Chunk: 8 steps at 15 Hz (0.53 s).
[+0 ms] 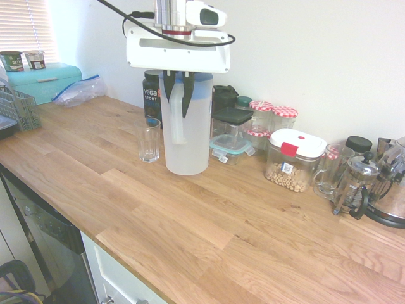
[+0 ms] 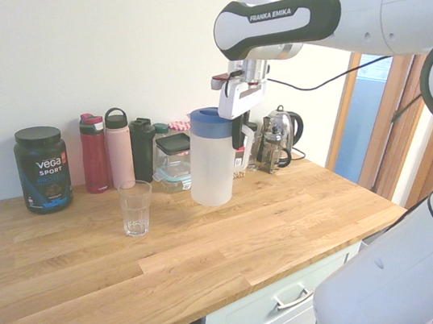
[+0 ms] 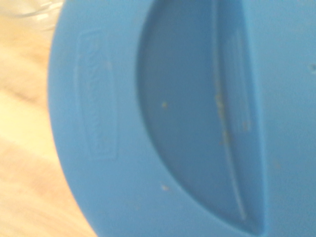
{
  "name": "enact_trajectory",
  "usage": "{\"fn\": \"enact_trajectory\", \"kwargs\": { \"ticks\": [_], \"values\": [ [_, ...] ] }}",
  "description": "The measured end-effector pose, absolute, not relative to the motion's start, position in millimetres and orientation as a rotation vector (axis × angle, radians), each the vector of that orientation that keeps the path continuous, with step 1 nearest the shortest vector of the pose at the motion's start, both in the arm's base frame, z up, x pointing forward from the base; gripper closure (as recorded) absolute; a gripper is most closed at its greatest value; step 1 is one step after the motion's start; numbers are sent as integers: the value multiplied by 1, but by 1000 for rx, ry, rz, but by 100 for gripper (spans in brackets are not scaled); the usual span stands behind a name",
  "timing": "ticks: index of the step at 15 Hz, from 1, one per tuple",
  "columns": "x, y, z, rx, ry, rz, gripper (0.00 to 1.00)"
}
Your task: Pour me some water
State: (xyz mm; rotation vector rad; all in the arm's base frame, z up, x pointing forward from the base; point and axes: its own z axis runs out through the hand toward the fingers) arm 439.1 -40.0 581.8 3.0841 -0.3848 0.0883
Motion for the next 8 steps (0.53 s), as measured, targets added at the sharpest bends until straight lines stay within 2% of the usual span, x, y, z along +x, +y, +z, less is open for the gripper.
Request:
{"fn": "enact_trajectory", "kwargs": {
  "ticks": [8],
  "values": [
    [466, 41, 590, 2853, 227, -72, 100]
  ]
}}
